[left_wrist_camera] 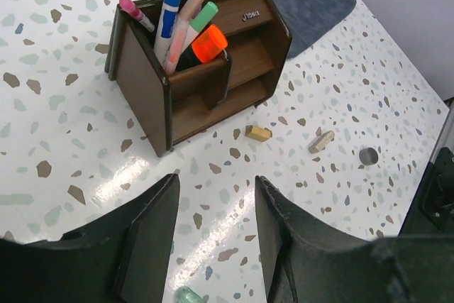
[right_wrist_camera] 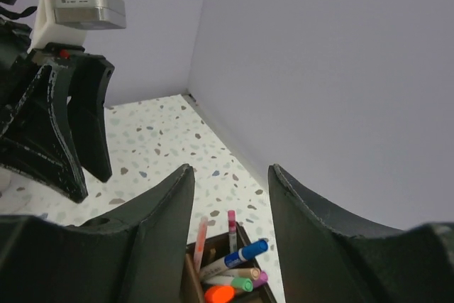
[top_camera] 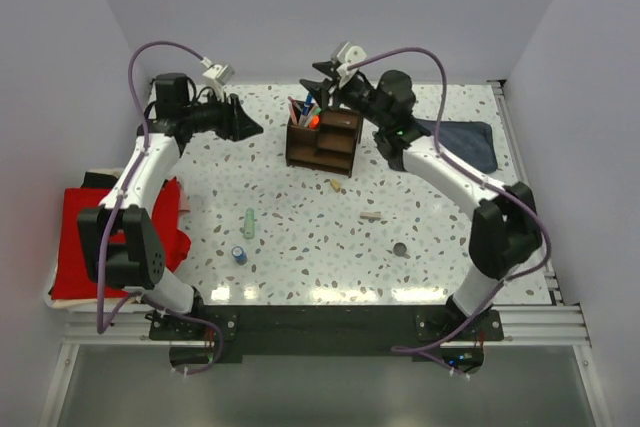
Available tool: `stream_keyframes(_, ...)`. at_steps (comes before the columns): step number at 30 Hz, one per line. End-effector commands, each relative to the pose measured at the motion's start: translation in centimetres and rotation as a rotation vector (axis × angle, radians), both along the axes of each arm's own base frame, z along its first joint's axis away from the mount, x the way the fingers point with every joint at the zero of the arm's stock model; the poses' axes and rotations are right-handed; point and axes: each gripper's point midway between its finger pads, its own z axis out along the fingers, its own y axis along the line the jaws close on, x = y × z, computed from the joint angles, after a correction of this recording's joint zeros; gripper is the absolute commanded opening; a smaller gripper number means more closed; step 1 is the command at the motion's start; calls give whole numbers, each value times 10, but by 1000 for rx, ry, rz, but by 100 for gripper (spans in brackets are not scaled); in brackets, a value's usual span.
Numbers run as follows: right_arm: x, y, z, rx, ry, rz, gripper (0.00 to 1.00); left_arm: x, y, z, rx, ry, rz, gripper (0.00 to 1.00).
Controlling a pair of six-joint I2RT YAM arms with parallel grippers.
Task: Sort the stationery into containers
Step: Place the pen in the storage box, then pick up the stationery from the center of the board.
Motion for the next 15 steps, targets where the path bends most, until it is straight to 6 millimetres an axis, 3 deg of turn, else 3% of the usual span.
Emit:
stream_keyframes(1,-48,-27,-36,-210,101,23,50,-22,12,5,87,-77,34,52)
stream_keyframes(2,-65,-39,-75,-324,166,39,50,-32,14,1,97,-70,43,52)
stream_keyframes(3,-77,-46,-88,-371,184,55,50,-37,15,-2,108,-72,43,52)
stream_keyframes(4,-93,-58,-82,-393,159,56,50,-43,16,-6,118,-67,42,52)
stream_keyframes(5,-112,-74,-121,-520,214,82,50,-53,17,-16,131,-39,39,52)
stream_keyframes(6,-123,-82,-132,-572,222,95,50,-57,16,-21,152,-42,24,52)
stream_keyframes(7,-136,-94,-129,-599,203,93,50,-62,16,-26,167,-33,19,52)
stream_keyframes(8,-150,-109,-155,-673,253,114,50,-68,15,-32,178,-21,12,52)
stream_keyframes(10,-163,-125,-162,-695,270,127,50,-75,14,-38,198,-16,-12,52)
stream_keyframes(11,-175,-134,-179,-741,303,158,50,-80,13,-41,204,0,-30,52)
stream_keyframes(15,-184,-147,-194,-808,340,182,49,-88,21,-55,338,-33,-120,52)
